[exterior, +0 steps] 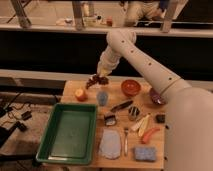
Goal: Place grapes in paper cup
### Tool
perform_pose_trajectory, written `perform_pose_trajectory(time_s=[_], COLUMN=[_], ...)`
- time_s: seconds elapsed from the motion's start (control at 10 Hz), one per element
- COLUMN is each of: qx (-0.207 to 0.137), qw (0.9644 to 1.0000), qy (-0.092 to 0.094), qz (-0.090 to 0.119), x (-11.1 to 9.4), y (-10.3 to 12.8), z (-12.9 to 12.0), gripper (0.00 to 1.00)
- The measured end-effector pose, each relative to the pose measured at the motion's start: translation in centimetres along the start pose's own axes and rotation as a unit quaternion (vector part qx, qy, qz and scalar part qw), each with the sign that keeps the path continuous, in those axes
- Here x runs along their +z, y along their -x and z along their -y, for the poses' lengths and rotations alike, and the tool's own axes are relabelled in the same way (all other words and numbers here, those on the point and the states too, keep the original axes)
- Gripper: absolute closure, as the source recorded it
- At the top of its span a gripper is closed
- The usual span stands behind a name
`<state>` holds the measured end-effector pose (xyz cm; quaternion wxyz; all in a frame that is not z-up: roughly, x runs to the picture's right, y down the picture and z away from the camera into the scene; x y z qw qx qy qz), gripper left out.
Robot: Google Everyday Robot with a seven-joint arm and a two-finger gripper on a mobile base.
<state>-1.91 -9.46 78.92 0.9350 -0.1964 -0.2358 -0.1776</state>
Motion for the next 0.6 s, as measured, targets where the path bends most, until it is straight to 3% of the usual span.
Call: perform_pose_trajectory(time_s=[0.6], qx=[-0.014], qw=[0.9999], qy=[-0.002], qz=[0.003], x=[2.0], y=[-0.5], z=[3.8], gripper=[0.90])
